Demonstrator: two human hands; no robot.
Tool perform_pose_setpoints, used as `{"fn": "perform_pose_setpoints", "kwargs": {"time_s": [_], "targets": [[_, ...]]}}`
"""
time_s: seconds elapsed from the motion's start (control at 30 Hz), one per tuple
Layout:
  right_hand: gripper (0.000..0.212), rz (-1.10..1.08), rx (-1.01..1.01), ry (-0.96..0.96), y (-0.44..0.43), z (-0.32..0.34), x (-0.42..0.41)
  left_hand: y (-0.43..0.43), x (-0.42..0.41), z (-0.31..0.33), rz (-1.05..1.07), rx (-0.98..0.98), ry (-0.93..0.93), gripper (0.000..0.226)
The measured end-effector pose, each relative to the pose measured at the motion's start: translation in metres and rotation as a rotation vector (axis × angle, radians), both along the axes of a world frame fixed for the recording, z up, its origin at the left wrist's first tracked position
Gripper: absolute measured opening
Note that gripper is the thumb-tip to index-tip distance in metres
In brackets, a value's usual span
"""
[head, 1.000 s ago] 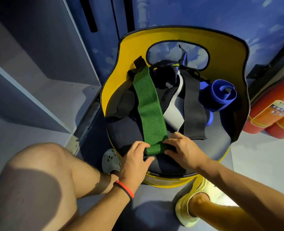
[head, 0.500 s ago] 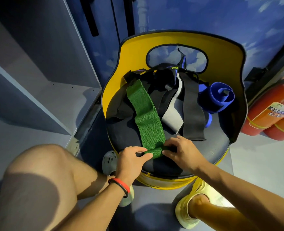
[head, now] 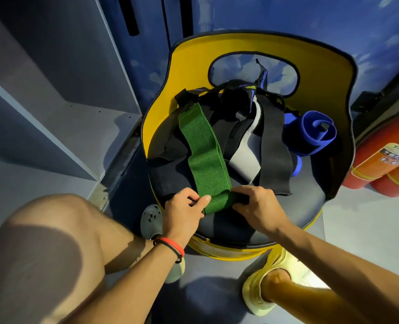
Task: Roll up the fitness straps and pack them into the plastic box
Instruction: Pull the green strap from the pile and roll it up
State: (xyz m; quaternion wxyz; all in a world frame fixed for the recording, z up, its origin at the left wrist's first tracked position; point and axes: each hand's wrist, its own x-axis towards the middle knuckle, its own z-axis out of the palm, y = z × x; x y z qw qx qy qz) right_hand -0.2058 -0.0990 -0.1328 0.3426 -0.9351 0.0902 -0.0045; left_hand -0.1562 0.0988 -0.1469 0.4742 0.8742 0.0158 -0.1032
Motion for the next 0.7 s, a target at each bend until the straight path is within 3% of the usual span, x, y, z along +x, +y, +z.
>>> {"fn": "perform_pose_setpoints", "kwargs": {"time_s": [0.23,0.43,0.7], "targets": [[0.039,-0.067,0.066,0.081,0.005,-0.001,0.001,0.001,-0.005,0.003,0.040,0.063,-0.045,0.025],[0.039,-0.168,0.270,0.187,0.005,0.001,0.003,-0.002,-0.013,0.003,0.096,-0.071,-0.032,0.018],[0.034,-0.051,0.117,0.174,0.002,0.007,-0.003,-0.003,-0.013,0.003,0.034,0.009,-0.069,0.020]]}}
